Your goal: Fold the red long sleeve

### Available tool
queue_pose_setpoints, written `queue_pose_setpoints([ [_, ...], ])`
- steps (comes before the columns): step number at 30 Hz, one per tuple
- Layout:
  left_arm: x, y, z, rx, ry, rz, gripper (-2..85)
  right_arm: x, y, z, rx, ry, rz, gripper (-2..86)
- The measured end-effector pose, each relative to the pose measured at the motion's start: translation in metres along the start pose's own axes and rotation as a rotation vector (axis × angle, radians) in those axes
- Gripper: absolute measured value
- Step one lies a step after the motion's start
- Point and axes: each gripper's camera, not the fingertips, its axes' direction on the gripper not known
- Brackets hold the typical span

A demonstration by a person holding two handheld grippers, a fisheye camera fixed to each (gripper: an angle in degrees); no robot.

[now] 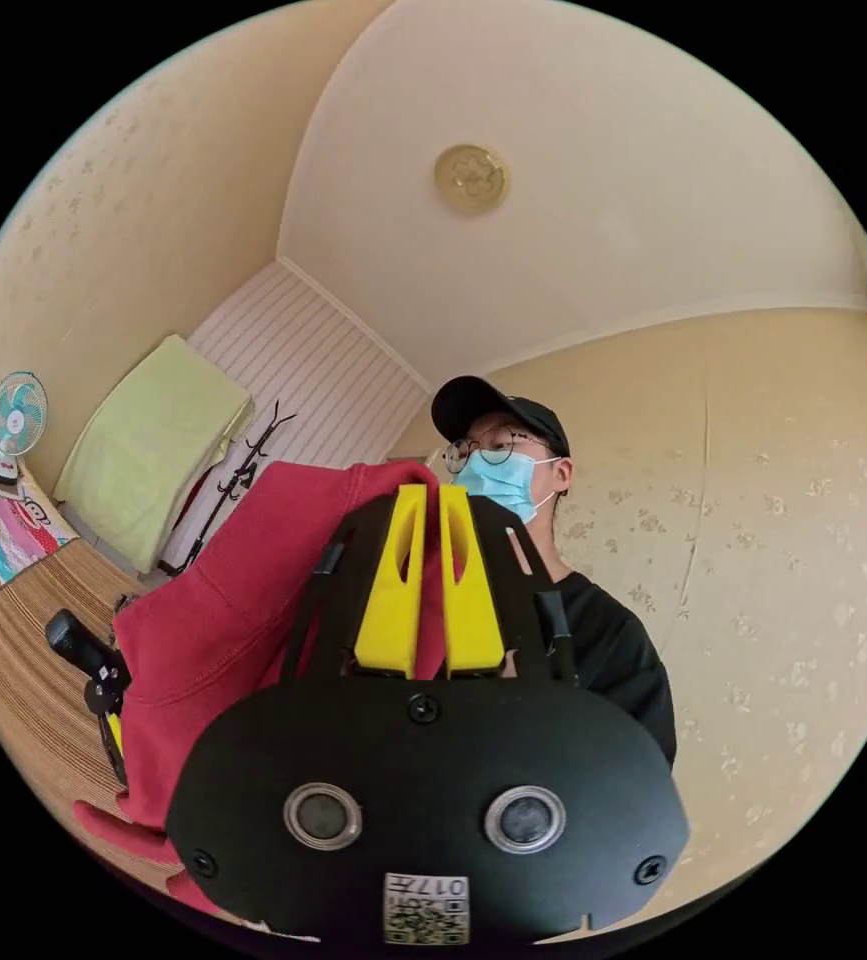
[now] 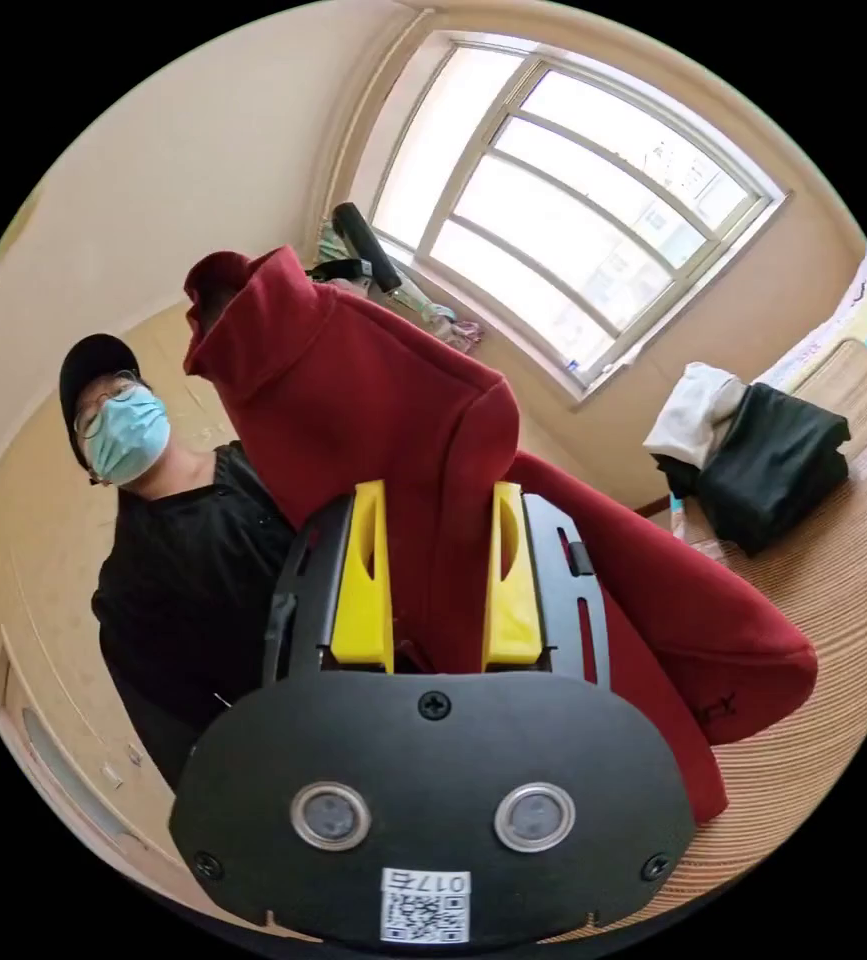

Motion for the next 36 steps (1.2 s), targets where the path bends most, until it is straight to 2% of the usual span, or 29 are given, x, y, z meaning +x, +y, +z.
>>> queue_pose_setpoints([
  [2,0.011,0.006,-0.010,0.045,0.027,0.008,0.3,0.005,0.010,-0.004,0.062,-0.067,0.016,6.6],
  [4,0.030,0.013,-0.019,0.056,-0.014,0.026,0.3,-0.012,0.026,-0.018,0.150,-0.042,-0.021,4.4],
  [6,0.065,0.024,-0.031,0.057,-0.165,0.059,0.2,-0.053,0.047,-0.045,0.247,0.099,-0.081,3.3],
  [11,0.129,0.050,-0.050,0.143,-0.390,0.113,0.1,-0.155,0.073,-0.076,0.388,0.346,-0.210,2.6],
  [16,0.168,0.071,-0.057,0.218,-0.550,0.155,0.0,-0.252,0.051,-0.060,0.421,0.513,-0.416,2.4],
  [21,0.193,0.074,-0.055,0.316,-0.641,0.217,0.3,-0.346,0.019,-0.027,0.496,0.809,-0.625,2.2],
  [23,0.194,0.064,-0.048,0.344,-0.684,0.235,0.3,-0.369,0.003,-0.018,0.535,0.943,-0.640,2.1],
  [25,0.190,0.047,-0.047,0.385,-0.772,0.226,0.3,-0.383,-0.018,-0.017,0.600,1.132,-0.578,2.1],
  [27,0.164,0.012,-0.061,0.414,-0.893,0.141,0.4,-0.382,-0.055,-0.028,0.648,1.459,-0.415,2.1],
  [28,0.154,0.001,-0.066,0.406,-0.928,0.119,0.5,-0.377,-0.065,-0.033,0.642,1.548,-0.375,2.0],
  [30,0.085,-0.052,-0.098,0.338,-1.107,-0.012,0.8,-0.327,-0.117,-0.067,0.529,1.913,-0.181,2.0],
  [32,0.009,-0.083,-0.134,0.309,-1.236,-0.187,1.2,-0.265,-0.158,-0.115,0.429,2.066,0.009,2.0],
  [34,-0.070,-0.093,-0.176,0.322,-1.362,-0.343,1.5,-0.197,-0.181,-0.169,0.377,2.097,0.263,1.9],
  [36,-0.146,-0.066,-0.225,0.341,-1.536,-0.606,3.2,-0.121,-0.175,-0.219,0.314,2.090,0.653,1.9],
])
